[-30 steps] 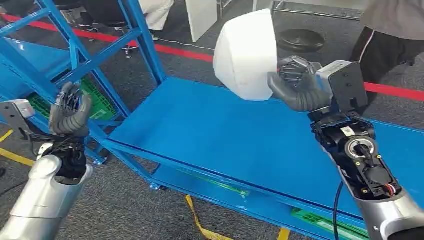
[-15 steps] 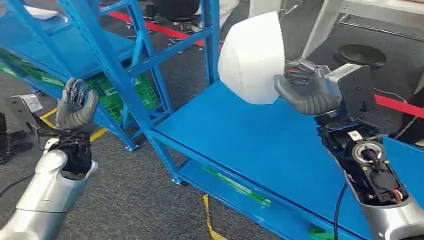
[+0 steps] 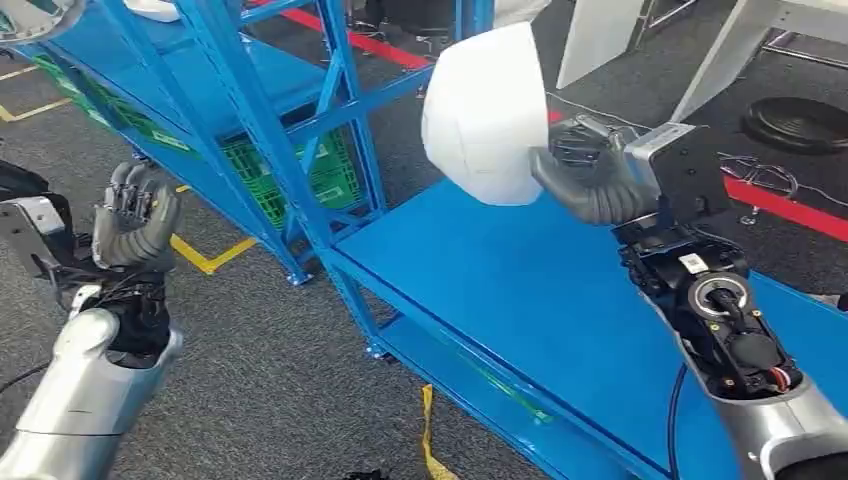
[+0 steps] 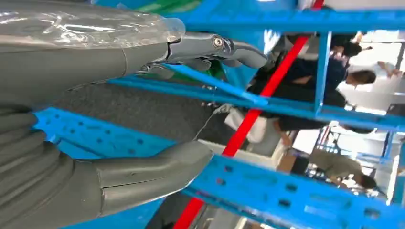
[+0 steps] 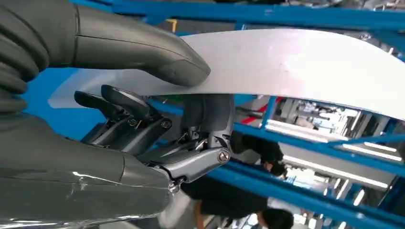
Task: Take the parts from the cabinet and place them on the table.
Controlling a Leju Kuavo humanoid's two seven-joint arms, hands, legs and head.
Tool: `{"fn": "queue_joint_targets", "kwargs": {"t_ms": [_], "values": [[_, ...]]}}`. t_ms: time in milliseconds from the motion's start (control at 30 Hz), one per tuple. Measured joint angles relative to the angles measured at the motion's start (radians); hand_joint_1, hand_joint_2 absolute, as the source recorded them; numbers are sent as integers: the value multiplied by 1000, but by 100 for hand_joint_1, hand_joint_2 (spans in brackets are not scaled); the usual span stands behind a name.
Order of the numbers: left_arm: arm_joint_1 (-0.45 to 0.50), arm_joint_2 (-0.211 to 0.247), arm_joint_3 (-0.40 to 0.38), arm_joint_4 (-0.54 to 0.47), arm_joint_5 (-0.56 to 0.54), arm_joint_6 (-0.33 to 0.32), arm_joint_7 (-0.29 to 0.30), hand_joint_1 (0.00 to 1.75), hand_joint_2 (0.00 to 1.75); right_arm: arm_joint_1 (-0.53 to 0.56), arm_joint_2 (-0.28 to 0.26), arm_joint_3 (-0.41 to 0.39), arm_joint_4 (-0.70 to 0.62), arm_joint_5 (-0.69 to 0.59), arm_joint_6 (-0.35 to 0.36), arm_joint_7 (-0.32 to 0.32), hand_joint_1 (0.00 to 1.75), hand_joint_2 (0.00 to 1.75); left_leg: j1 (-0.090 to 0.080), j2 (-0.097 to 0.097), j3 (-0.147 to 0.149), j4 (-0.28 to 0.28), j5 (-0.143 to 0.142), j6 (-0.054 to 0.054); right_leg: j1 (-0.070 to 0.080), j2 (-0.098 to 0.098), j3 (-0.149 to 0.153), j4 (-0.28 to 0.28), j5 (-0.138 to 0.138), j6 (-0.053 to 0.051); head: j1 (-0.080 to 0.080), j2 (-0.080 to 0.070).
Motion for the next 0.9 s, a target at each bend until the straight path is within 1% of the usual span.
{"fn": "queue_joint_targets", "kwargs": {"t_ms": [33, 67, 100, 133, 167, 200, 233, 267, 300, 333, 367, 400, 433, 467, 500, 533, 567, 600, 633, 667, 700, 733, 767, 800, 833, 867, 900], "values": [[-2, 0, 0, 0, 0, 0, 0, 0, 175, 0, 0, 0, 0, 0, 0, 0, 175, 175, -7, 43, 46, -83, 28, 11, 2, -11, 5, -1, -4, 2, -6, 0], [-6, 0, 0, 0, 0, 0, 0, 0, 175, -1, 0, 0, 0, 0, 0, 0, 175, 175, -20, 62, 61, -115, 13, 12, 13, -19, 5, 1, -10, 9, -11, 0], [-7, -1, 0, 0, -1, 0, 0, 0, 175, -1, 0, -1, 0, 0, 0, 0, 175, 175, -20, 50, 58, -114, 16, 17, 13, -30, 7, -3, -11, 12, -10, 0], [-5, -1, 0, 0, 0, 0, 0, 0, 175, -1, 0, 0, 0, 0, 0, 0, 175, 175, -21, 37, 57, -114, 14, 20, 13, -40, 13, -6, -14, 17, -5, 0], [-4, 0, 0, 0, 0, 0, 0, 0, 175, -1, 0, 0, 0, 0, 0, 0, 175, 175, -22, 24, 57, -115, 13, 23, 14, -53, 19, -11, -16, 20, -6, 0], [-6, 0, 0, 0, 0, -1, 0, 0, 175, -1, 0, 0, -3, 0, -2, 2, 175, 175, -19, 8, 63, -123, 15, 27, 15, -67, 27, -13, -22, 28, -8, 0], [-5, -3, 0, 0, 2, -3, 0, 0, 175, 0, -1, 0, -6, 0, -2, 3, 175, 175, -10, -1, 73, -132, 18, 31, 8, -33, 19, 0, -34, 34, -3, 0], [-9, -3, 0, 0, 2, -4, -3, 0, 175, 0, -3, -1, -8, 0, -3, 3, 175, 175, -9, -11, 78, -134, 16, 37, 7, 17, 3, 42, -61, 33, 5, 0], [-11, -3, 0, 1, 2, -5, -4, 0, 175, 1, -4, -1, -8, -1, -6, 4, 175, 175, -9, -22, 80, -133, 16, 43, 7, 44, -36, 124, -99, 34, 13, 0], [-11, -5, 0, 2, 3, -6, -4, 0, 175, 5, -4, 0, -8, -3, -6, 5, 175, 175, -9, -32, 81, -133, 15, 44, 8, 56, -80, 212, -131, 35, 20, 0], [-10, -7, -1, 2, 5, -6, -5, 0, 175, 11, -6, -1, -8, -3, -8, 5, 175, 175, -10, -47, 81, -133, 13, 46, 9, 63, -125, 290, -154, 37, 23, 0], [-10, -10, -1, 3, 6, -6, -5, 0, 175, 15, -6, -1, -8, -3, -8, 6, 175, 175, -10, -63, 82, -132, 13, 46, 9, 64, -152, 324, -151, 38, 28, 0], [-10, -10, -1, 5, 8, -6, -6, 0, 175, 18, -7, 0, -8, -3, -8, 7, 175, 175, -10, -78, 83, -131, 13, 46, 9, 64, -153, 307, -125, 36, 32, 0], [-10, -10, -1, 5, 9, -6, -8, 0, 175, 19, -7, 0, -11, -3, -8, 8, 175, 175, -9, -92, 84, -129, 12, 45, 9, 66, -135, 249, -81, 34, 39, 0], [-10, -10, -1, 5, 10, -6, -11, 0, 175, 19, -7, 0, -17, -3, -8, 9, 175, 175, -9, -107, 86, -127, 10, 42, 7, 74, -101, 161, -27, 31, 45, 0], [-10, -10, -1, 5, 11, -6, -14, 0, 175, 21, -7, 0, -25, -3, -8, 9, 175, 175, -8, -119, 87, -122, 7, 38, 5, 101, -62, 68, 24, 29, 49, 0], [-10, -11, -1, 6, 12, -6, -18, 0, 175, 26, -7, 2, -35, -1, -8, 9, 175, 175, -8, -130, 85, -120, 4, 34, -1, 163, -42, 23, 21, 25, 52, 0], [-13, -11, -1, 6, 13, -4, -18, 0, 175, 35, -7, 4, -46, 2, -8, 10, 175, 175, -8, -145, 77, -113, 4, 30, -5, 162, -21, -7, 16, 25, 49, 0], [-11, -13, -2, 7, 13, -2, -21, 0, 175, 49, -7, 7, -63, 12, -9, 12, 175, 175, -2, -155, 72, -119, 10, 21, 4, 148, -22, 0, 17, 22, 50, 0], [-7, -12, -2, 7, 15, -2, -22, 0, 175, 58, -6, 11, -83, 22, -13, 13, 175, 175, 3, -171, 70, -124, 14, 13, 7, 137, -21, 0, 17, 16, 53, 0], [-4, -12, -2, 7, 15, 1, -23, 0, 175, 63, -6, 15, -98, 29, -17, 15, 175, 175, 4, -183, 71, -126, 18, 7, 8, 126, -19, -4, 18, 12, 56, 0], [-3, -11, -2, 5, 15, 3, -25, 0, 175, 68, -6, 19, -114, 36, -19, 18, 175, 175, -1, -182, 68, -122, 13, 5, -11, 108, -6, -17, 24, 4, 56, 0], [-2, -12, -2, 3, 14, 5, -28, 0, 175, 73, -6, 23, -129, 41, -20, 20, 175, 175, -12, -111, 59, -95, -3, 1, -6, 98, 0, -23, 26, 0, 52, 0], [-6, -11, -2, 2, 15, 5, -28, 0, 175, 81, -6, 28, -146, 42, -23, 21, 175, 175, -10, -63, 24, -29, -39, -3, -2, 84, 2, -26, 25, -5, 34, 0], [-7, -11, -2, 1, 14, 5, -29, 0, 175, 88, -6, 31, -160, 43, -24, 23, 175, 175, -6, -41, -19, 53, -74, -7, 1, 70, 4, -25, 23, -8, 31, 0], [-2, -11, -2, 2, 14, 5, -29, 0, 175, 95, -6, 35, -171, 43, -24, 23, 175, 175, -2, -31, -66, 138, -106, -11, 3, 55, 4, -25, 21, -11, 31, 0], [4, -12, -2, 2, 14, 7, -29, 0, 175, 101, -6, 40, -184, 43, -24, 23, 175, 175, 2, -26, -100, 197, -120, -14, 4, 40, 4, -25, 19, -12, 26, 0]]}}
